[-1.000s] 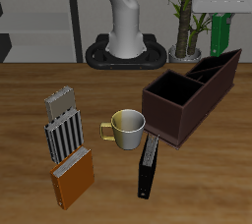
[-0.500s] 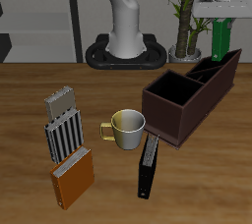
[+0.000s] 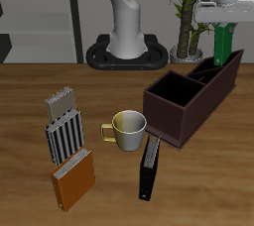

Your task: Place the green book into the left desk caddy's left compartment

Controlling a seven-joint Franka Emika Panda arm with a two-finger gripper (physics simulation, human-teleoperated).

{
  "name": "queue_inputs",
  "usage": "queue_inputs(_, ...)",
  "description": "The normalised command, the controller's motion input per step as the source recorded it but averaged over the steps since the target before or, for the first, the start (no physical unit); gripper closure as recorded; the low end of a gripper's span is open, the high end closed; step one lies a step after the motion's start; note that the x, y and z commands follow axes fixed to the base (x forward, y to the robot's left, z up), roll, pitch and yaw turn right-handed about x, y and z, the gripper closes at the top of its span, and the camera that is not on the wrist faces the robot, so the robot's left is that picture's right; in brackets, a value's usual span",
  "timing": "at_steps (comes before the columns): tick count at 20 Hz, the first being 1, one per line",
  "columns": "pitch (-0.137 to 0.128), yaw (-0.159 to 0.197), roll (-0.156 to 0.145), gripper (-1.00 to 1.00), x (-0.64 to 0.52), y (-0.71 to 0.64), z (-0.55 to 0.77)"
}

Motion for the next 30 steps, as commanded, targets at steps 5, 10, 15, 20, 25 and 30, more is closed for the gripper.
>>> queue_inputs(5,0.017,-0.003,0.004,1.0,0.02,0.02,-0.09)
queue_inputs(10,0.012,0.01,0.027,1.0,-0.01,0.1,-0.13)
queue_inputs(15,0.027,-0.003,0.005,1.0,0.05,0.03,-0.14)
queue_inputs(20,0.02,-0.001,0.023,1.0,0.03,0.04,-0.11)
queue_inputs(25,0.03,0.012,-0.007,1.0,0.12,0.0,-0.22)
queue_inputs(30,0.067,-0.001,0.012,1.0,0.11,0.03,-0.26)
